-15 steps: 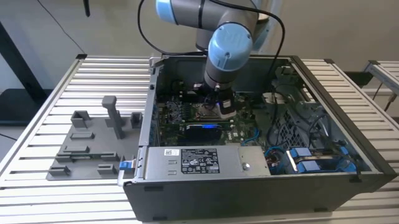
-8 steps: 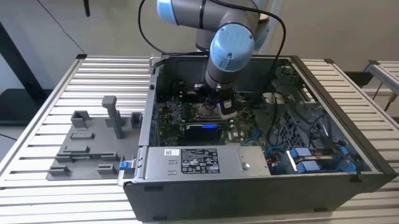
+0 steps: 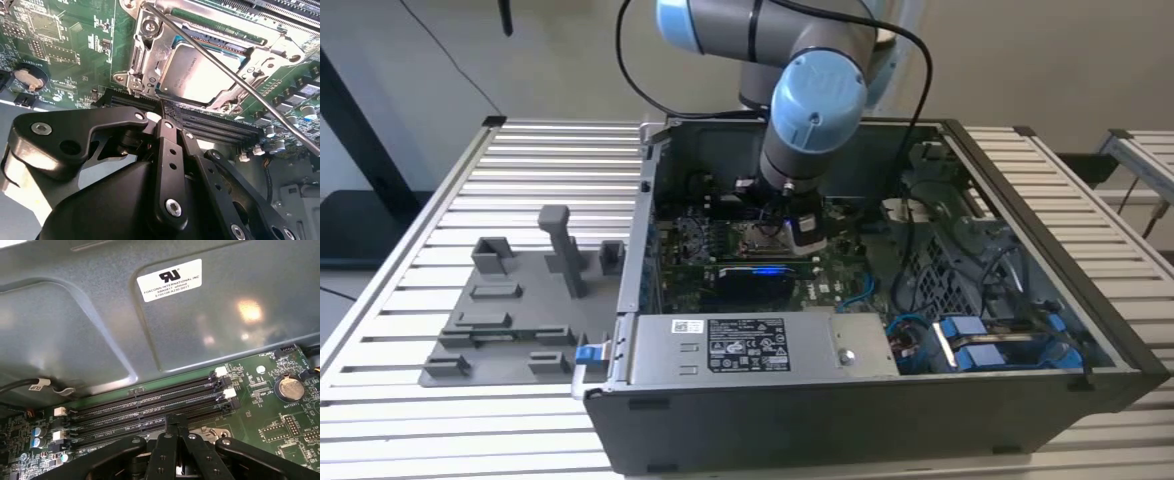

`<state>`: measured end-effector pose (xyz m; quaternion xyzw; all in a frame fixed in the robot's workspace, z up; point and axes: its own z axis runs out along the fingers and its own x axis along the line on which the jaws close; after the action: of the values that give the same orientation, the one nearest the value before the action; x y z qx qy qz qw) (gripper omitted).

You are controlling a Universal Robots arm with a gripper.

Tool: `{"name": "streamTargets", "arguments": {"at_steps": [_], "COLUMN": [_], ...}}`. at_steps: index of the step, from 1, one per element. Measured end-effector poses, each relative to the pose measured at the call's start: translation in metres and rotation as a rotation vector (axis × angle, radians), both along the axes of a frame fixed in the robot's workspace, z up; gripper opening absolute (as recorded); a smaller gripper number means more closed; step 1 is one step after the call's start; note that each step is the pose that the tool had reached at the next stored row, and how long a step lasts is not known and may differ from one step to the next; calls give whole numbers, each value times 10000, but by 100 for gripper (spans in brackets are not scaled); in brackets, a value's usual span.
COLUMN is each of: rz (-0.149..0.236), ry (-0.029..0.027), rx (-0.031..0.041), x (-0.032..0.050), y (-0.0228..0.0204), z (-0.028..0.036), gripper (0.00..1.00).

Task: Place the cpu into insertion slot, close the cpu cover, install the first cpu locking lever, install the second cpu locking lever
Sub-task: 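Install the first cpu locking lever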

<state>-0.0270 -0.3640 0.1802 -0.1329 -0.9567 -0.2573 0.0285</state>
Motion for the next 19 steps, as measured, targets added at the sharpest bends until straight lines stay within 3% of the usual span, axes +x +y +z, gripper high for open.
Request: {"name": "streamTargets", "arguments": {"at_steps": [4,9,15,19], "rz": [0,0,0,-3], "ry": [4,-7,18,42], "rx": [31,334,344,345], "x": [14,25,24,10], "y": [-3,4,0,0], "z": [-16,-43,-37,55], "gripper": [11,11,11,11]}}
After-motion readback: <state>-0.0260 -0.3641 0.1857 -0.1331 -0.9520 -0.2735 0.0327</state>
